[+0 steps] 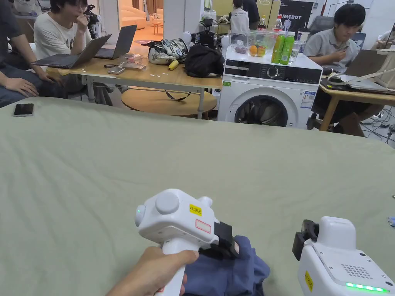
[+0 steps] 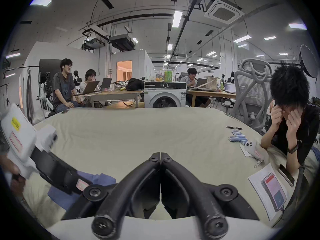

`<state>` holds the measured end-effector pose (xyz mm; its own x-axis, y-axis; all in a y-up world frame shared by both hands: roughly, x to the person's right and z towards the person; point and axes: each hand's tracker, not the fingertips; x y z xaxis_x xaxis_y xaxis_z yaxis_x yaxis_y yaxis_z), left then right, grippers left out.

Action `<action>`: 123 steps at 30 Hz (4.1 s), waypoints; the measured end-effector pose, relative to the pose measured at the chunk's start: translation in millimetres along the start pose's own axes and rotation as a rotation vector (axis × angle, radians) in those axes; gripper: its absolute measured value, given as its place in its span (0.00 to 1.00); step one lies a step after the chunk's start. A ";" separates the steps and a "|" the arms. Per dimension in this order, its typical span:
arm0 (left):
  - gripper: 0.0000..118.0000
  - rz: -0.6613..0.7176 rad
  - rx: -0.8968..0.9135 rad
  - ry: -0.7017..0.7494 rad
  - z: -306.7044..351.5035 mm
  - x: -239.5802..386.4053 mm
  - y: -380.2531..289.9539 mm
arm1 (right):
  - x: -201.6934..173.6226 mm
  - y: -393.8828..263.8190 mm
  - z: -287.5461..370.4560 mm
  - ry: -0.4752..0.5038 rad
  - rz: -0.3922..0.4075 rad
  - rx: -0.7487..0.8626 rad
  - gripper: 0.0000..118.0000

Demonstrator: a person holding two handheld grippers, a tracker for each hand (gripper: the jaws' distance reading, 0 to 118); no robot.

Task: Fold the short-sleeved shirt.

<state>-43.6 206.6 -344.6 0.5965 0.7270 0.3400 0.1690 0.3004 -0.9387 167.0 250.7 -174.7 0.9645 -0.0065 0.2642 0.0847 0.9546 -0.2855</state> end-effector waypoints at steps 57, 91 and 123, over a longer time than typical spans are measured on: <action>0.00 -0.372 0.920 0.610 160.4 -42.2 -81.2 | -64.9 -31.1 -5.9 0.180 0.065 -0.232 0.00; 0.61 0.120 0.013 -0.291 54.0 -152.0 -17.3 | -62.7 -64.3 -43.1 0.180 0.072 -0.517 0.00; 0.13 0.108 0.079 -0.186 76.9 -138.6 -31.6 | -55.7 -50.0 -20.6 0.162 0.059 -0.338 0.00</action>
<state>-191.9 143.8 -357.7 0.4516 0.8568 0.2490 0.0454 0.2566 -0.9654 114.2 197.2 -194.2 0.9949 -0.0275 0.0974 0.0800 0.8031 -0.5905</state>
